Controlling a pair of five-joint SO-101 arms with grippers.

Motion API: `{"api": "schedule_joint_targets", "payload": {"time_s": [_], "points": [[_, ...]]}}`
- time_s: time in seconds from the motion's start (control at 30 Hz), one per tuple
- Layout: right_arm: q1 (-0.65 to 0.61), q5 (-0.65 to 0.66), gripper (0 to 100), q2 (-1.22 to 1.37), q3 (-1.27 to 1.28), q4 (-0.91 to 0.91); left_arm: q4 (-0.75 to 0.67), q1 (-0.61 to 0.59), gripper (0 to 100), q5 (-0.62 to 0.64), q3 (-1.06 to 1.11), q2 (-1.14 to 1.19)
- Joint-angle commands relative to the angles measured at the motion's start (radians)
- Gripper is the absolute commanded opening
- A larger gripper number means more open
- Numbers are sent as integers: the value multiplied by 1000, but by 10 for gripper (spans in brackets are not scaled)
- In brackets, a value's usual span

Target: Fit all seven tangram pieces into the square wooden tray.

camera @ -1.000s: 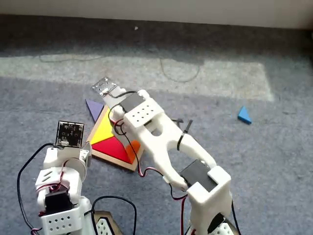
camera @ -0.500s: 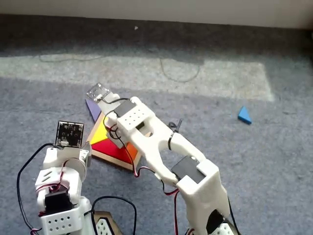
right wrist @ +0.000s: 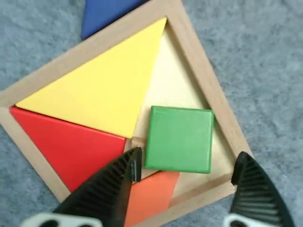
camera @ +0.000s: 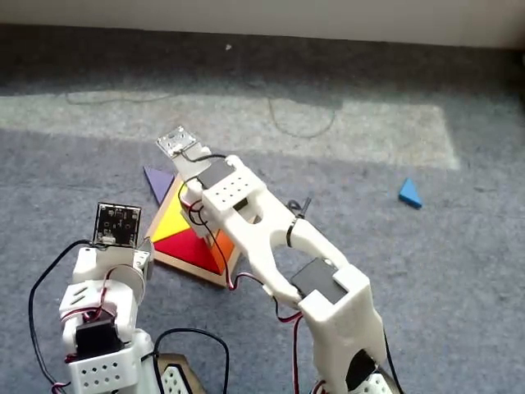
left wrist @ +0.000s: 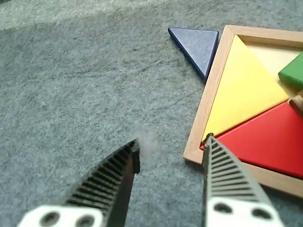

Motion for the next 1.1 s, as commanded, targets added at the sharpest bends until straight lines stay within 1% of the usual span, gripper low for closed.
{"api": "schedule_joint_targets", "payload": {"time_s": [0.0, 0.07, 0.17, 0.3, 0.4, 0.53, 0.63, 0.77, 0.87, 1.07], "points": [[16, -8, 325, -19, -53, -12, 2, -13, 230, 6, -22, -13], [15, -6, 325, -21, -58, 13, 2, -13, 230, 6, -21, -13], [-2, -3, 325, -22, -61, 104, 2, -13, 230, 6, -21, -13], [-4, 72, 317, -31, -73, 151, 2, -13, 230, 6, -21, -13], [18, 84, 245, -64, -71, 151, 2, -13, 230, 5, -19, -13], [36, 84, 163, -186, -51, 143, 2, -13, 230, 5, -19, -13], [56, 84, 106, -260, 44, 77, 2, -13, 230, 5, -19, -13], [88, 84, 19, -285, 182, -111, 2, -12, 230, 5, -19, -13], [93, 86, 21, -283, 249, -200, 2, -12, 230, 5, -19, -13], [88, 86, 21, -243, 266, -248, 2, -12, 230, 5, -19, -13]]}}
